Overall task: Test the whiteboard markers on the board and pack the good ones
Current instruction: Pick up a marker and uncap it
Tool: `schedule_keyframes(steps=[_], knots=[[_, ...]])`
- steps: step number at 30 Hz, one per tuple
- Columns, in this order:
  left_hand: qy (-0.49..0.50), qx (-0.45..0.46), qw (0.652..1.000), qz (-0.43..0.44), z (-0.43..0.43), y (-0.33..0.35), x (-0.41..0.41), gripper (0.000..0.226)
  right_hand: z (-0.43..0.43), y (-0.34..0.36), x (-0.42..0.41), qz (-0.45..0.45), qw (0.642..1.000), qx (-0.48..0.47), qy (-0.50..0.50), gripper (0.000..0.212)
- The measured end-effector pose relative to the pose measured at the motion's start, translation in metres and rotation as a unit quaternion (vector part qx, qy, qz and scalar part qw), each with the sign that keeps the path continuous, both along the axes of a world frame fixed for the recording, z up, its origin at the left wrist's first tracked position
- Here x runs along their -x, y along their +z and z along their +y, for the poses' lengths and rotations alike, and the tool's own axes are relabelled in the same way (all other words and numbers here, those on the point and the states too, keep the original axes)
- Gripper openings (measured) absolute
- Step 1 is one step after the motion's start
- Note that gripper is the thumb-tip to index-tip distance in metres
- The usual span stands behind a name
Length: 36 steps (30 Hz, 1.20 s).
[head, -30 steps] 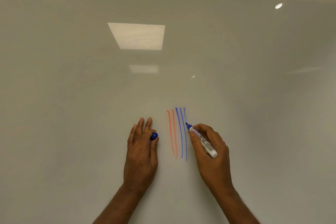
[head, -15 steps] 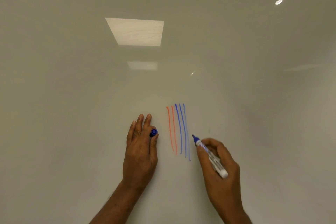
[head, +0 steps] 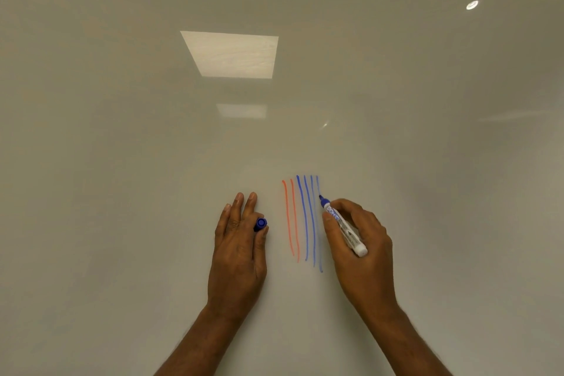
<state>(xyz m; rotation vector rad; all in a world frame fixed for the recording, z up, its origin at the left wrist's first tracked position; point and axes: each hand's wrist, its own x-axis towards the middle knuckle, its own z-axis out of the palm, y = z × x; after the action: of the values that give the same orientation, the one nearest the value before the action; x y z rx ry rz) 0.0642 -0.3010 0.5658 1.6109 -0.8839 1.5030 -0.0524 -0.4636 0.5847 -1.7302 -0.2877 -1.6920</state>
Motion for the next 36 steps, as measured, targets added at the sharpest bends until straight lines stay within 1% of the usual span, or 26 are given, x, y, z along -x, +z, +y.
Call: schedule_keyframes(steps=[6,8,9,10,11,13,15,17,19,22,23,24,26,28,29,30,31,32,33,36], knots=[[-0.004,-0.009,1.000,-0.013,0.000,0.001,0.001,0.050,-0.006,-0.069,0.008,0.044,0.998,-0.053,-0.015,0.030],[-0.009,-0.006,1.000,-0.004,0.001,0.001,0.001,0.050,-0.009,-0.085,0.007,0.068,0.996,-0.059,-0.018,0.044],[-0.012,-0.003,1.000,-0.001,0.001,0.001,0.001,0.050,-0.010,-0.090,0.007,0.085,0.994,-0.074,-0.005,0.053],[-0.018,-0.001,1.000,0.002,0.001,0.002,0.002,0.050,-0.010,-0.093,0.010,0.099,0.991,-0.092,0.014,0.058],[-0.026,0.000,1.000,0.004,0.001,0.002,0.003,0.049,-0.010,-0.095,0.013,0.104,0.988,-0.104,0.035,0.053],[-0.047,0.001,0.999,0.019,0.003,0.002,0.007,0.049,-0.003,-0.094,0.025,0.092,0.987,-0.121,0.060,0.032],[-0.082,0.012,0.995,0.057,0.006,0.002,0.013,0.049,0.005,-0.089,0.038,0.089,0.981,-0.139,0.099,0.021],[-0.132,0.037,0.986,0.098,0.011,-0.002,0.025,0.046,0.014,-0.082,0.052,0.092,0.971,-0.152,0.158,0.020],[-0.195,0.085,0.969,0.128,0.015,-0.007,0.046,0.038,0.027,-0.076,0.064,0.105,0.963,-0.151,0.198,0.022],[-0.273,0.155,0.928,0.200,0.025,-0.013,0.084,0.024,0.044,-0.074,0.072,0.127,0.944,-0.146,0.268,0.024],[-0.297,0.172,0.910,0.235,0.028,-0.015,0.094,0.021,0.050,-0.074,0.073,0.134,0.937,-0.144,0.288,0.027],[-0.329,0.191,0.883,0.275,0.033,-0.017,0.100,0.020,0.056,-0.074,0.072,0.144,0.931,-0.141,0.304,0.031],[-0.422,0.234,0.805,0.345,0.043,-0.017,0.108,0.023,0.070,-0.075,0.070,0.167,0.925,-0.127,0.318,0.037],[-0.506,0.274,0.721,0.387,0.054,-0.017,0.115,0.026,0.084,-0.077,0.068,0.183,0.922,-0.113,0.323,0.038],[-0.535,0.289,0.686,0.400,0.060,-0.017,0.118,0.026,0.091,-0.079,0.067,0.189,0.919,-0.109,0.330,0.040],[-0.556,0.298,0.659,0.410,0.065,-0.018,0.121,0.027,0.098,-0.080,0.067,0.193,0.916,-0.107,0.335,0.045],[-0.569,0.300,0.640,0.419,0.070,-0.019,0.123,0.028,0.105,-0.081,0.067,0.199,0.913,-0.108,0.341,0.050],[-0.576,0.299,0.630,0.427,0.074,-0.021,0.125,0.029,0.110,-0.083,0.065,0.203,0.910,-0.109,0.345,0.053],[-0.579,0.296,0.625,0.433,0.078,-0.023,0.127,0.030,0.115,-0.084,0.065,0.206,0.906,-0.113,0.351,0.052],[-0.577,0.285,0.623,0.445,0.087,-0.030,0.131,0.031,0.127,-0.087,0.064,0.210,0.900,-0.122,0.363,0.040]])
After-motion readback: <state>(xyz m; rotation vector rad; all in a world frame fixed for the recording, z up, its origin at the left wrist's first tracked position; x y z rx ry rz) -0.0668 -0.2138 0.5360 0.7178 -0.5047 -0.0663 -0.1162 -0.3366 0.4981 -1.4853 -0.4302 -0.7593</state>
